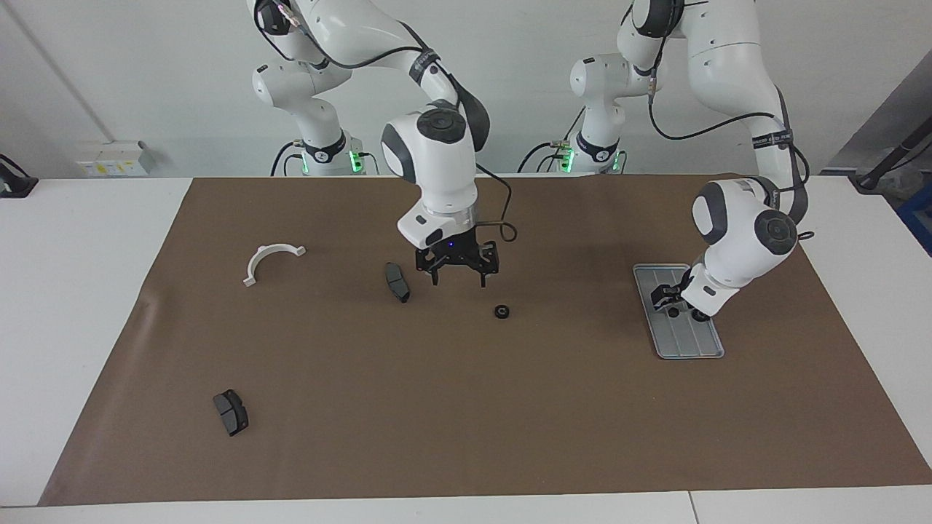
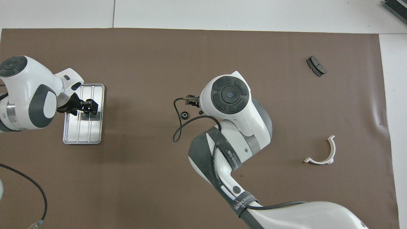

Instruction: Place bearing gear from tray to pile

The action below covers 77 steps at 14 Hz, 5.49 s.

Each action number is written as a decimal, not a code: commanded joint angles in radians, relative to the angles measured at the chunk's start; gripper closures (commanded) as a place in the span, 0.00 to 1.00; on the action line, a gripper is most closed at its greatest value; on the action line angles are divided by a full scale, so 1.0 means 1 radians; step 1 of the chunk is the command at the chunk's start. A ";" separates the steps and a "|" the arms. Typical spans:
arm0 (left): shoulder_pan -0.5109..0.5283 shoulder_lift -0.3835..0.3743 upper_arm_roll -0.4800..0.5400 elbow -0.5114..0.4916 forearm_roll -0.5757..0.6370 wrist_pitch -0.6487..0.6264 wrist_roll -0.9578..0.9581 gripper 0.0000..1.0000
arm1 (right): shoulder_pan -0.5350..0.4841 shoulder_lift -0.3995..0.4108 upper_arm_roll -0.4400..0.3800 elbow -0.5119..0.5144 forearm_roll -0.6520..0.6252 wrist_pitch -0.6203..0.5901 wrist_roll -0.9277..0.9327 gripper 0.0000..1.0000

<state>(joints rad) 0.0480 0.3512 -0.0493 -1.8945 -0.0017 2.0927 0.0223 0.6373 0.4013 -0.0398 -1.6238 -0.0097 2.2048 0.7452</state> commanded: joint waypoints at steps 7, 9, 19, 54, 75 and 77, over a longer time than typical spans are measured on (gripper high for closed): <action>0.023 -0.028 -0.006 -0.045 -0.034 0.075 -0.001 0.42 | 0.062 0.211 -0.002 0.097 -0.095 0.174 0.049 0.00; 0.023 -0.026 -0.006 -0.044 -0.034 0.084 -0.010 0.46 | 0.058 0.217 -0.002 0.097 -0.096 0.187 0.045 0.00; 0.007 -0.029 -0.006 -0.072 -0.032 0.093 -0.024 0.57 | 0.068 0.228 -0.002 0.036 -0.119 0.253 0.026 0.41; -0.499 0.052 -0.011 0.129 -0.115 0.177 -1.171 0.96 | -0.289 -0.024 0.003 0.048 -0.096 -0.106 -0.315 1.00; -0.156 0.051 -0.004 0.242 -0.098 -0.120 -0.531 0.02 | -0.594 -0.016 0.003 -0.288 0.051 0.170 -0.715 0.00; -0.068 0.043 -0.003 0.224 -0.098 -0.120 -0.353 0.02 | -0.573 -0.039 0.005 -0.272 0.051 0.159 -0.707 0.00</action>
<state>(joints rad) -0.0739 0.4155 -0.0377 -1.6433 -0.0986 1.9878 -0.4537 0.0560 0.3944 -0.0449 -1.8928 0.0179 2.3598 0.0643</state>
